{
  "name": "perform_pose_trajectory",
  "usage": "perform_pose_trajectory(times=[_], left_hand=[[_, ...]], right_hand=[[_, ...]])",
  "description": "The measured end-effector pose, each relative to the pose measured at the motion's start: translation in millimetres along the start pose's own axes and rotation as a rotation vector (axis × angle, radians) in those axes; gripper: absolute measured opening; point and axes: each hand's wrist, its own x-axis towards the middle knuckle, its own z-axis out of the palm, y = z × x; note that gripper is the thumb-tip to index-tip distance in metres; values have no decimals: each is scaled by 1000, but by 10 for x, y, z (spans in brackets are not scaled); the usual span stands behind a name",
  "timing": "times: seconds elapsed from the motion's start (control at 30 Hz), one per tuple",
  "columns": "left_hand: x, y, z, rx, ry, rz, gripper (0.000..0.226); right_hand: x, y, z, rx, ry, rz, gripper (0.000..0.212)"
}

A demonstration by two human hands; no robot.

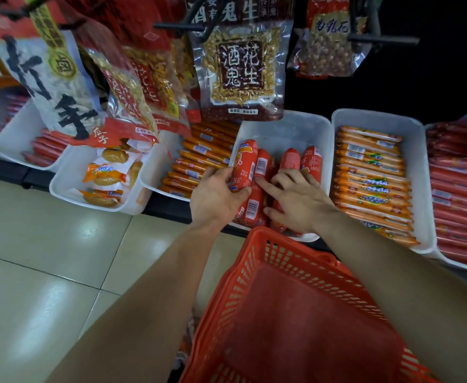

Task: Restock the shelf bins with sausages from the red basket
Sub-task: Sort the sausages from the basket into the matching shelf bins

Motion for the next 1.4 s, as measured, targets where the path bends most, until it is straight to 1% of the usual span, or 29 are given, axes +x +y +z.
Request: perform_pose_trajectory(times=[0.13,0.33,0.53,0.63,0.73,0.87,0.97,1.03,1.1,1.17,1.2,1.27,1.33,1.4], left_hand=[[-3,-6,1,-31,-3,-4,56],[24,8,-7,-42,-5,-31,55],[77,14,-35,-97,-45,-59,48],[82,3,-41,-149,-54,-64,44],[119,-17,-43,-195,-69,-73,40],[156,-33,-31,-124,-109,-41,45],[146,-49,7,-12,-125,-17,43],[138,-54,37,43,-126,-12,38],[137,-28,79,151,-99,69,38],[180,30,117,217,-56,186,40],[219,67,144,235,-74,235,45],[305,119,197,296,-203,292,59],[328,134,229,339,-285,304,61],[237,120,220,328,-285,316,59]], right_hand=[[-10,4,28,3,46,-11,70],[26,2,109,42,2,-62,74],[96,75,60,-8,16,-106,64],[74,107,76,24,50,-112,59],[57,127,94,57,41,-111,52],[17,169,94,24,80,-106,62],[-43,238,79,-19,77,-65,64],[-81,230,54,39,70,-22,60],[-79,202,50,164,83,36,55],[-25,183,63,232,109,120,60],[14,187,75,247,90,182,65],[70,182,101,202,6,276,75],[47,146,120,115,-34,297,80],[-62,69,123,109,-41,300,82]])
